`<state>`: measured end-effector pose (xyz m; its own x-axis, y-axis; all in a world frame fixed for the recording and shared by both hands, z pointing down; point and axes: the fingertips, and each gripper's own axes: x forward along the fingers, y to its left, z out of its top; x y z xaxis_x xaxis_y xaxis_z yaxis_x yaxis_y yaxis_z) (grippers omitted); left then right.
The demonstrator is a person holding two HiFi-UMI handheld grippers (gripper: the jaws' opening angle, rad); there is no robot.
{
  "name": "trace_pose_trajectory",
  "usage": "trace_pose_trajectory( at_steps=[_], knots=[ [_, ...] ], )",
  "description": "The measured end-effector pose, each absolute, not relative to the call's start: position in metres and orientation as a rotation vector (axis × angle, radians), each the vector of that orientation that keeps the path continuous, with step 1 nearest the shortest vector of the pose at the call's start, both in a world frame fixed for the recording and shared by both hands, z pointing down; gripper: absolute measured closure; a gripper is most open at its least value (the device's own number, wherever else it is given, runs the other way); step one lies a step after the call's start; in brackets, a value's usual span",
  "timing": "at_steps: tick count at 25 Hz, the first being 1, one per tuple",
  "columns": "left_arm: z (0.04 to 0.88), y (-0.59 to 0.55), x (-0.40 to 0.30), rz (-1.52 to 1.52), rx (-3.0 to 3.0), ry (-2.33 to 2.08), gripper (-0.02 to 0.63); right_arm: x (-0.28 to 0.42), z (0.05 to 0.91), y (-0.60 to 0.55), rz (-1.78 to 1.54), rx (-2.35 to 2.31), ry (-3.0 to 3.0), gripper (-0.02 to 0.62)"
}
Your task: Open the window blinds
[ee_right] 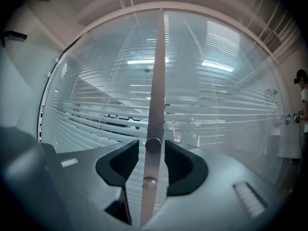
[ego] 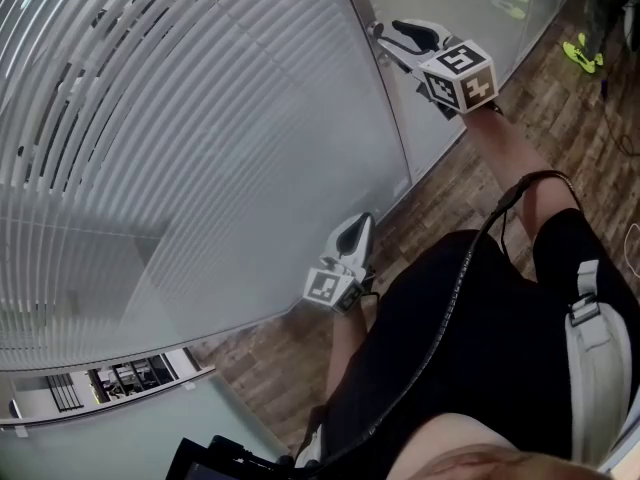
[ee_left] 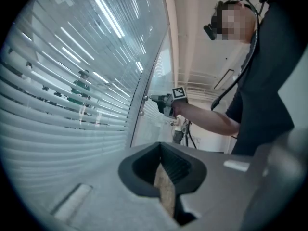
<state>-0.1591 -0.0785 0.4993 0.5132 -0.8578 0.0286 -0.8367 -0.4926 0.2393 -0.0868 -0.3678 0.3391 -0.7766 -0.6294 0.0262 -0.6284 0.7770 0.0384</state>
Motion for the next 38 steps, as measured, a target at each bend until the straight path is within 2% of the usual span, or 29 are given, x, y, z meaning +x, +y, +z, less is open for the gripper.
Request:
trace_pose_trajectory(
  at_steps=[9,15,18,32,38],
  knots=[
    [0.497,-0.078,-0.132,-0.100,2.553,-1.408,0.603,-0.051,0.352,-0.333,-0.096,0.955,-3.017,0.451],
    [0.501,-0.078,-0.113,-0.084,2.538,-1.397,0.603,-0.029,0.368,-0.312,-0.139,0.902,-3.027,0.521],
    [0.502,-0.078,-0.097,-0.073,2.539,-1.398,0.603,-0.019,0.373,-0.297,-0.171,0.829,-3.048,0.584],
    [0.479,-0.097,0.027,-0.122,2.638,-1.447,0.603,0.065,0.427,-0.230,-0.098,0.428,-3.101,0.589],
    [0.484,-0.093,0.049,-0.158,2.630,-1.489,0.603,0.087,0.438,-0.190,-0.005,0.260,-3.127,0.589]
  ],
)
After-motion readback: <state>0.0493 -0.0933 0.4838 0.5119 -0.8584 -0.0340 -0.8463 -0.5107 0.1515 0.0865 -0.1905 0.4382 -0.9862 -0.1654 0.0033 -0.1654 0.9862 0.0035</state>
